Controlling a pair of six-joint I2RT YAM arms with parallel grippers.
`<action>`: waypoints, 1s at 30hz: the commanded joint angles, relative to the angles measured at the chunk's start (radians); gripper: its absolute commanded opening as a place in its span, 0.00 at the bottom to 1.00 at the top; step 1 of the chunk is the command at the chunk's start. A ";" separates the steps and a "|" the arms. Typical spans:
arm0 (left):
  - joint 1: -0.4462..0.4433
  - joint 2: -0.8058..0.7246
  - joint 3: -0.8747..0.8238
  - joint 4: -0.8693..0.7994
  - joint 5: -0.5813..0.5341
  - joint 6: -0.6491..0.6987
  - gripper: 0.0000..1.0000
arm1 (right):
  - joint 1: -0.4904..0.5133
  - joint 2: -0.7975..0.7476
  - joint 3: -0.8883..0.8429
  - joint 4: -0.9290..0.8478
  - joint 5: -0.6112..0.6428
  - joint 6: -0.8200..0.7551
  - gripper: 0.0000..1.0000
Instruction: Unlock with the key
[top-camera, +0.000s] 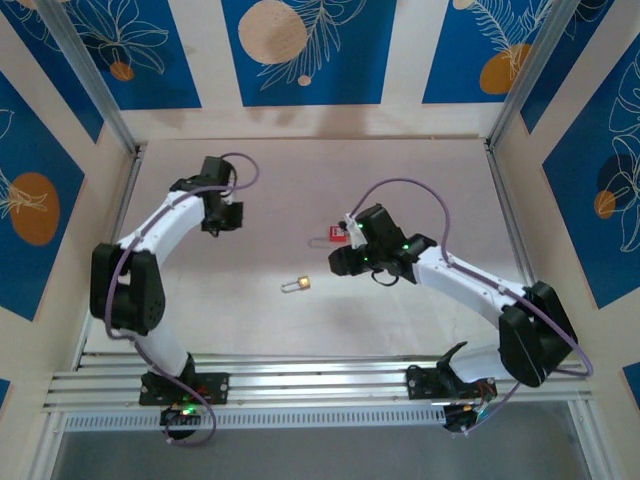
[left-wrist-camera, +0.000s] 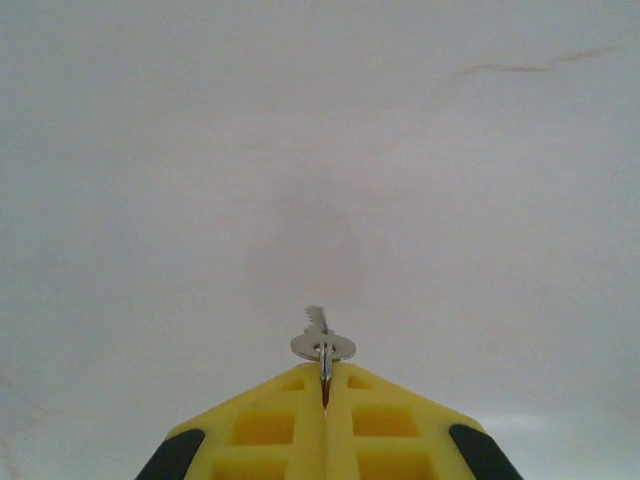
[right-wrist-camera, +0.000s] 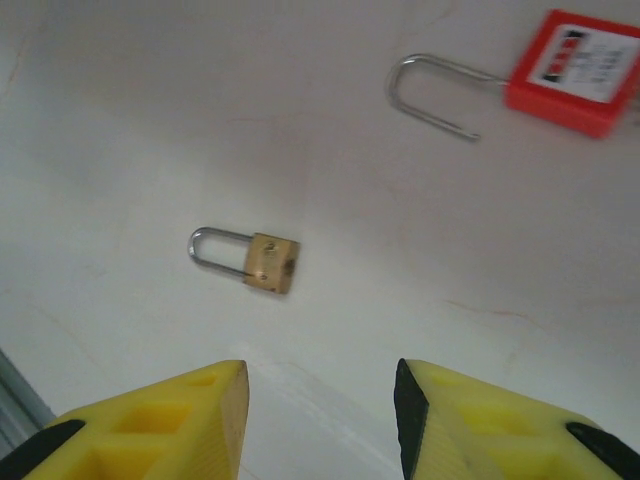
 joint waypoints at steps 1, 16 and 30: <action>-0.131 -0.088 -0.066 -0.001 0.007 -0.077 0.00 | -0.060 -0.080 -0.038 0.011 0.078 0.084 0.44; -0.651 -0.020 -0.170 0.314 0.258 -0.352 0.00 | -0.327 -0.355 -0.180 -0.097 0.108 0.153 0.45; -0.690 0.230 -0.024 0.332 0.327 -0.271 0.00 | -0.303 -0.379 -0.219 -0.110 0.073 0.169 0.45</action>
